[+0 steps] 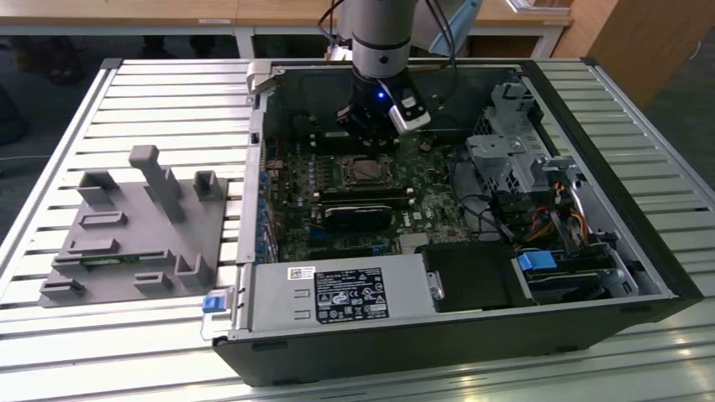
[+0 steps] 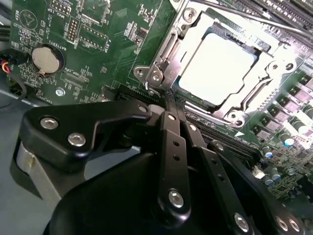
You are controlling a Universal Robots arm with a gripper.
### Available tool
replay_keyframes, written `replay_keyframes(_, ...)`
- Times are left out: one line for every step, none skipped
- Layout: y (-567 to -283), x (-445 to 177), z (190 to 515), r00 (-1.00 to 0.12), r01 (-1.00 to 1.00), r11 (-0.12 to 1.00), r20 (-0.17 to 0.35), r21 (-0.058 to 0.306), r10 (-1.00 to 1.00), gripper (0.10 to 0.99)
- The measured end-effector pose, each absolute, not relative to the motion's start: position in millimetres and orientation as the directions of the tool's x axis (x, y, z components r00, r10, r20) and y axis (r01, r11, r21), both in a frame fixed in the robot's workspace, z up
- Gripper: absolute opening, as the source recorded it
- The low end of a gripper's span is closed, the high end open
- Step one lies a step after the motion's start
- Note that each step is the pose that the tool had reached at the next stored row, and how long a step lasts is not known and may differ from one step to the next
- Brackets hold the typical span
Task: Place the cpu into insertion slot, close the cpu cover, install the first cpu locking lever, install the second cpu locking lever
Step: 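Install the first cpu locking lever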
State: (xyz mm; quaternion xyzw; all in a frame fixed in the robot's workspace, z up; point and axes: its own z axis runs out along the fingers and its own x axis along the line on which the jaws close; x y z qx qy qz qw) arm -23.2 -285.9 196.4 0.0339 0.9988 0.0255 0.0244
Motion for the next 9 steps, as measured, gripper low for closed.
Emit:
replay_keyframes(-285.9, -23.1, 196.3, -0.997, 0.066, 0.996, -0.047, 0.053, 0.069, 0.106)
replay_keyframes(-285.9, -23.1, 196.3, -0.997, 0.066, 0.996, -0.047, 0.053, 0.069, 0.106)
replay_keyframes(-285.8, -23.1, 196.2, -0.997, 0.066, 0.996, -0.047, 0.054, 0.069, 0.106)
replay_keyframes(-285.8, -23.1, 196.2, -0.997, 0.066, 0.996, -0.047, 0.054, 0.069, 0.106)
replay_keyframes(-285.8, -23.0, 196.4, -0.997, 0.066, 0.996, -0.047, 0.054, 0.069, 0.106)
replay_keyframes(-285.7, -23.0, 196.9, -0.996, 0.066, 0.996, -0.047, 0.054, 0.069, 0.106)
replay_keyframes(-285.7, -22.9, 197.7, -0.996, 0.066, 0.996, -0.048, 0.055, 0.069, 0.106)
replay_keyframes(-285.7, -23.0, 199.3, -0.996, 0.066, 0.996, -0.047, 0.054, 0.069, 0.106)
replay_keyframes(-285.8, -23.0, 201.2, -0.997, 0.066, 0.996, -0.047, 0.054, 0.069, 0.106)
